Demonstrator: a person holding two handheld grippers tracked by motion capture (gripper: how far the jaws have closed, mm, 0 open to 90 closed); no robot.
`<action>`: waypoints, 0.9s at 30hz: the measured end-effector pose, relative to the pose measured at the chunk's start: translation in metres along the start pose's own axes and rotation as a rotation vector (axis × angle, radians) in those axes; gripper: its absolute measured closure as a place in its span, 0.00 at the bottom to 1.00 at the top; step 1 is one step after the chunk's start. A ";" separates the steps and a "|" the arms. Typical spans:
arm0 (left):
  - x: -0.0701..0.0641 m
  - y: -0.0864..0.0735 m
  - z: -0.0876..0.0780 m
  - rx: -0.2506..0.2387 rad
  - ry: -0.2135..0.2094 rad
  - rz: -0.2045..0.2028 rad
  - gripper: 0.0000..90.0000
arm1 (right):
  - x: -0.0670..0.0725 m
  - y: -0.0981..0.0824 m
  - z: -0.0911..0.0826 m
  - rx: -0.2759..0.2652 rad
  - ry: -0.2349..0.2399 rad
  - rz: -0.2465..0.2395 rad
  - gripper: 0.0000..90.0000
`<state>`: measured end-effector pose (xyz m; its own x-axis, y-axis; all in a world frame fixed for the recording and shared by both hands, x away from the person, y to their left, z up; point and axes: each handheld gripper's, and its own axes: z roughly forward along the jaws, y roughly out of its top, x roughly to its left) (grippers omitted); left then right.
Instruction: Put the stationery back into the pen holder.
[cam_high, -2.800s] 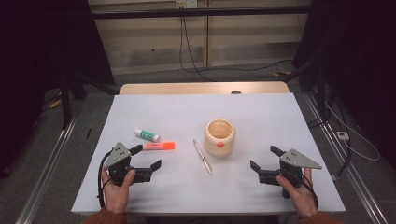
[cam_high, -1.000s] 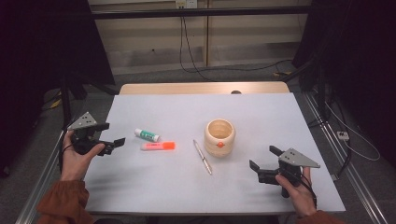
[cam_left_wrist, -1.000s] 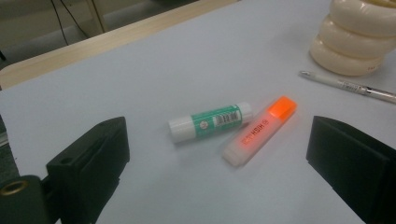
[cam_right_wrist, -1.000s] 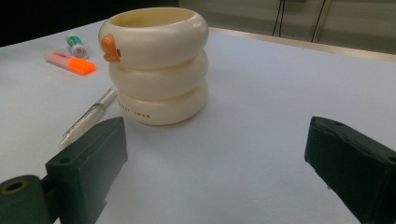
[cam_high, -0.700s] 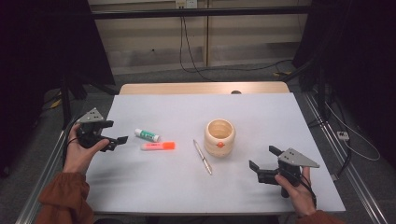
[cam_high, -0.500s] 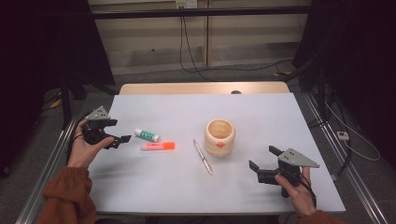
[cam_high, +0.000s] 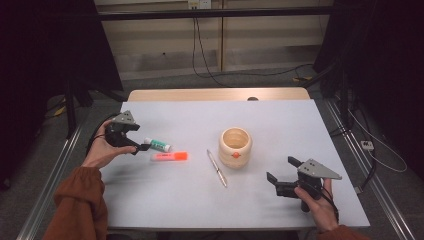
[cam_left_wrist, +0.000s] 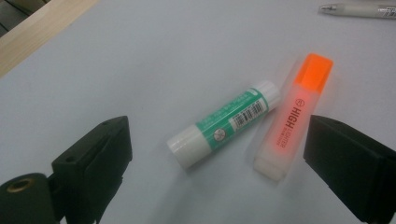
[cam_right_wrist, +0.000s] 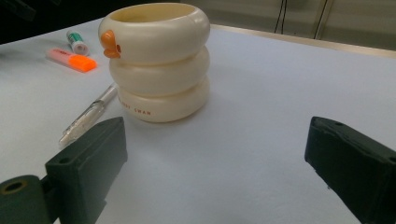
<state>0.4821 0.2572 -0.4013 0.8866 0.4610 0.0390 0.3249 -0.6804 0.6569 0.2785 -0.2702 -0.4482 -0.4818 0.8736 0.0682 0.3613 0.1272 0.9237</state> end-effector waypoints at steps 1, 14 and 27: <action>0.001 0.001 0.002 0.004 -0.011 0.009 0.09 | 0.000 0.000 0.000 0.001 0.001 -0.001 0.06; 0.009 0.015 0.021 0.119 -0.070 0.178 0.15 | 0.000 -0.001 0.001 0.005 0.005 0.000 0.06; 0.018 0.015 0.033 0.171 -0.091 0.226 0.35 | 0.000 -0.001 0.001 0.005 0.008 0.000 0.06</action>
<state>0.5139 0.2364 -0.4151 0.9660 0.2394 0.0974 0.1599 -0.8497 0.5025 0.2786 -0.2701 -0.4496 -0.4880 0.8699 0.0713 0.3657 0.1296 0.9217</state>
